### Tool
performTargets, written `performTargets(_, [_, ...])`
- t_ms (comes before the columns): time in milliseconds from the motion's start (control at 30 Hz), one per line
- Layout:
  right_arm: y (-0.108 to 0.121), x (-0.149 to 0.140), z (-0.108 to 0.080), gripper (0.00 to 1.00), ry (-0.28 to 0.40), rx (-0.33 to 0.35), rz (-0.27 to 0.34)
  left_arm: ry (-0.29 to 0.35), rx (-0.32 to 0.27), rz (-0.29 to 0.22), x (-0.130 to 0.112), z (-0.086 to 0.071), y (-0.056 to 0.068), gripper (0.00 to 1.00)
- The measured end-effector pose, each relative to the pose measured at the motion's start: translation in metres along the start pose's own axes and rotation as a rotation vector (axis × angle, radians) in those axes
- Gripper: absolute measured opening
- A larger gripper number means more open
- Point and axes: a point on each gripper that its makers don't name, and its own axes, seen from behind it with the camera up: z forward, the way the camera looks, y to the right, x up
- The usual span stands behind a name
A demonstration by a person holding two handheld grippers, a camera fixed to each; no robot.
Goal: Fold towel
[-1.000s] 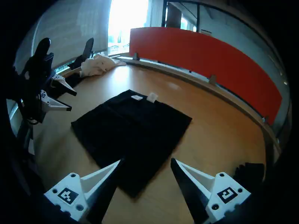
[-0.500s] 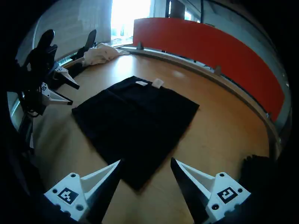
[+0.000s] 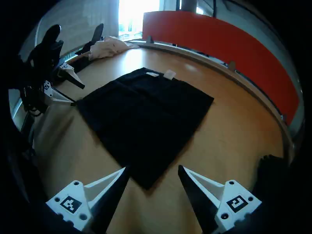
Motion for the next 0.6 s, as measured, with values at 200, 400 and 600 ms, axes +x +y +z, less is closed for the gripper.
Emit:
performTargets(200, [-0.0003, -0.0058, -0.0005, 0.94, -0.013, 0.006, 0.0, -0.011, -0.015, 0.004, -0.0022, 0.0025, 0.0046, 0.96])
performTargets(400, [0.0, -0.0088, 0.0, 0.94, -0.022, 0.013, -0.004, -0.022, -0.028, 0.005, -0.0045, 0.0058, 0.0077, 0.96])
performTargets(600, [-0.0001, -0.011, 0.0007, 0.94, -0.028, 0.017, -0.005, -0.033, -0.038, 0.005, -0.0059, 0.0081, 0.0101, 0.96])
